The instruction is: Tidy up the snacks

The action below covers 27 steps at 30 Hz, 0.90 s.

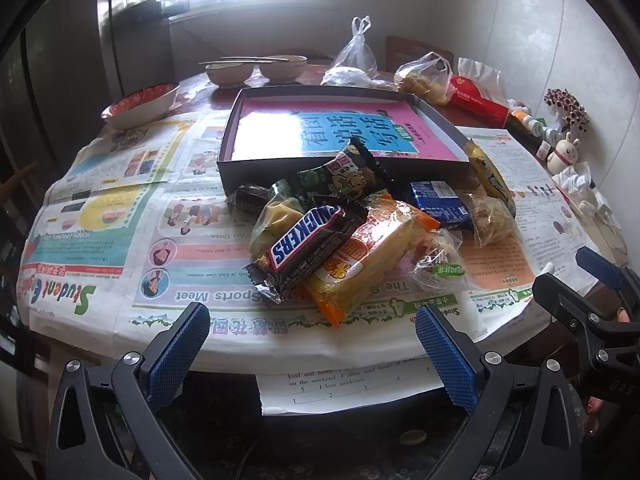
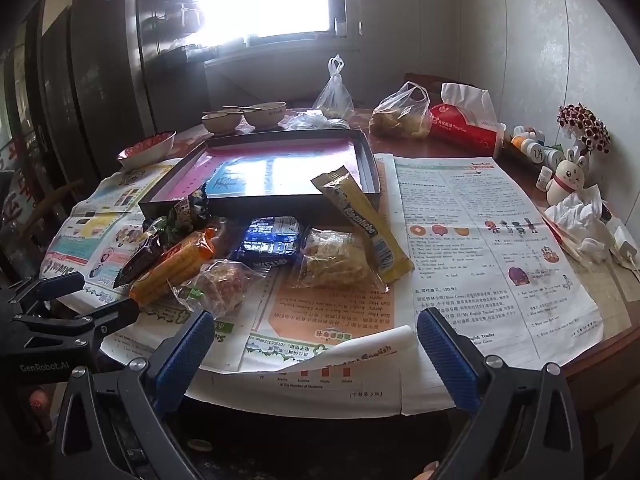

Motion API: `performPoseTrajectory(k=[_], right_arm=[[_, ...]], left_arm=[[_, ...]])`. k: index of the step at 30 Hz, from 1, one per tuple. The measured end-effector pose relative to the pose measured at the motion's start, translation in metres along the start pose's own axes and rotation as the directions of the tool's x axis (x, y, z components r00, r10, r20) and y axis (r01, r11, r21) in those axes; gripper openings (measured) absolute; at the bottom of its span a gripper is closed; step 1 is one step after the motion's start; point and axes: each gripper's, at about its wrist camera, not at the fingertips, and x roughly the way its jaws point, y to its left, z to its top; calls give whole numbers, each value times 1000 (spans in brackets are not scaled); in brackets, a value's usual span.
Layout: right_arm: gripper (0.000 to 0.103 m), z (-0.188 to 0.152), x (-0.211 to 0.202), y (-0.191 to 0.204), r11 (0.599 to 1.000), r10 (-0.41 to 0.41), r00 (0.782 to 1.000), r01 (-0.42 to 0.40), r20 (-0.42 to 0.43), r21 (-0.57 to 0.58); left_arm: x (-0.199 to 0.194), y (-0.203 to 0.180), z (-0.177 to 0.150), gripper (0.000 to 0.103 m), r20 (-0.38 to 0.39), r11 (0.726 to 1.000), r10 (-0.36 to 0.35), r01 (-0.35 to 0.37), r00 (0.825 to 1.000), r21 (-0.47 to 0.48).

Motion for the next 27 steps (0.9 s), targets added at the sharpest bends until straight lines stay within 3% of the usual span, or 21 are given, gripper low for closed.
performPoseTrajectory(k=[27], right_arm=[[102, 4, -3, 4, 1000, -9, 1000, 9, 2, -11]], left_arm=[[-4, -3, 2, 102, 3, 1000, -9, 8, 1000, 5]])
